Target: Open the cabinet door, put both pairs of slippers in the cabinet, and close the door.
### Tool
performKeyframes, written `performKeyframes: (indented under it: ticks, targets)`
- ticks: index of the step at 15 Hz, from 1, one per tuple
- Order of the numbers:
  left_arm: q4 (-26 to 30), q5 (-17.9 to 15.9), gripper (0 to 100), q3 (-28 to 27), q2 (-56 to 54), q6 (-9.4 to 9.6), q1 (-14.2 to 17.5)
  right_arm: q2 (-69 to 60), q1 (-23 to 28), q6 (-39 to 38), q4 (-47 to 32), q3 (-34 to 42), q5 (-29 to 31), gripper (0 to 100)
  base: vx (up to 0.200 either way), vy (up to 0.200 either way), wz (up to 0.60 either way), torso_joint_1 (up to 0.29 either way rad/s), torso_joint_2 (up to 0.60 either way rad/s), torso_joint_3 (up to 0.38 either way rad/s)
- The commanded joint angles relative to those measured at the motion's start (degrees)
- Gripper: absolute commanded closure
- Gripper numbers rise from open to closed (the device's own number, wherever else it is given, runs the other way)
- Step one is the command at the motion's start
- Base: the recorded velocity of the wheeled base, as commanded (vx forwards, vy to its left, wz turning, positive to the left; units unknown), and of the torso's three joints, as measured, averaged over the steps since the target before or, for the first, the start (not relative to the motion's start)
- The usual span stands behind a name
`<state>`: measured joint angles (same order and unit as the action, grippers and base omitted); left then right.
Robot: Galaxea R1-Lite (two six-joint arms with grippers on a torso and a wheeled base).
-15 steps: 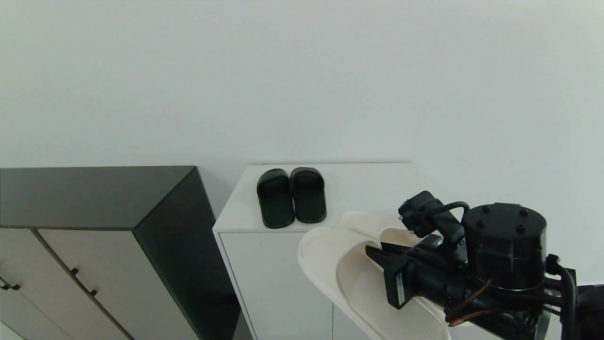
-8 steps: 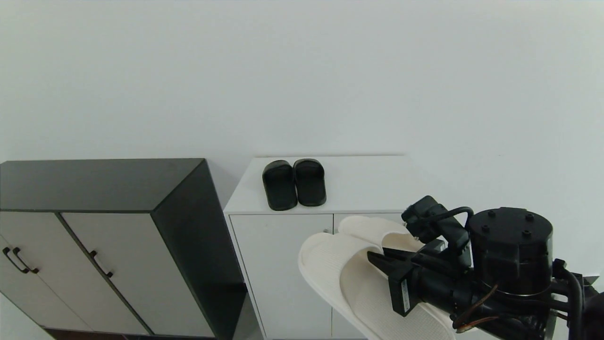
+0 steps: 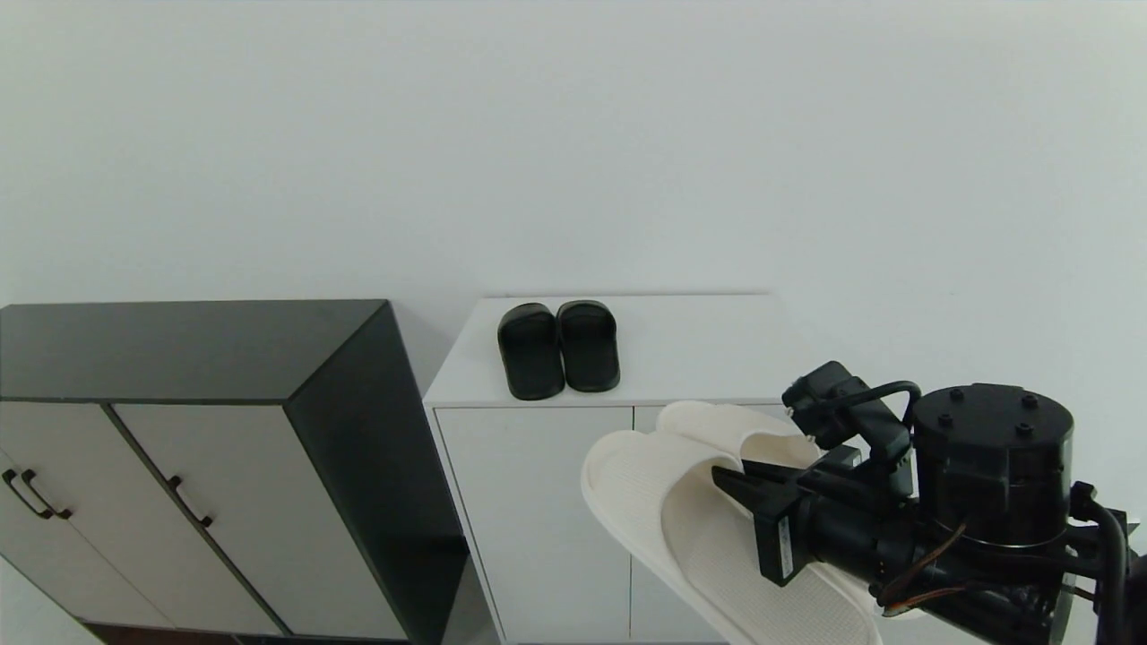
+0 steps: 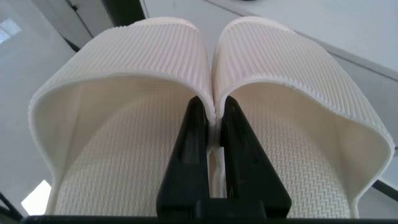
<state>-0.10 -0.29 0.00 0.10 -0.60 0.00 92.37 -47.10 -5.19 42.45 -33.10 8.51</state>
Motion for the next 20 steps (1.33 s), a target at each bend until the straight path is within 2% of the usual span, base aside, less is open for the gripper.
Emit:
performKeyframes:
  ticks: [1,2,11,12,20]
  targets:
    - [0.0,0.0,100,0.0,0.0,-0.11,0.0,0.3,0.0,0.0,0.0,0.7,-1.2,100,0.0,0.0,0.0,-0.071,0.14,0.085]
    - [0.0,-0.1,100,0.0,0.0,0.33,0.0,0.3,0.0,0.0,0.0,1.1,-2.1,100,0.0,0.0,0.0,-0.139,0.3,0.159]
    - [0.0,-0.2,100,0.0,0.0,0.25,0.0,1.5,0.0,-0.1,0.1,1.5,-2.5,100,0.0,0.0,0.0,-0.193,0.44,0.249]
    - [0.0,-0.3,0,0.0,0.0,0.25,0.0,2.0,0.0,-0.1,0.1,1.5,-2.5,100,0.0,0.0,0.0,-0.227,0.55,0.31]
    - [0.0,-0.2,0,0.0,0.0,0.33,0.0,1.9,-0.2,0.0,0.2,1.8,-2.5,100,0.0,0.0,0.0,-0.209,0.53,0.32]
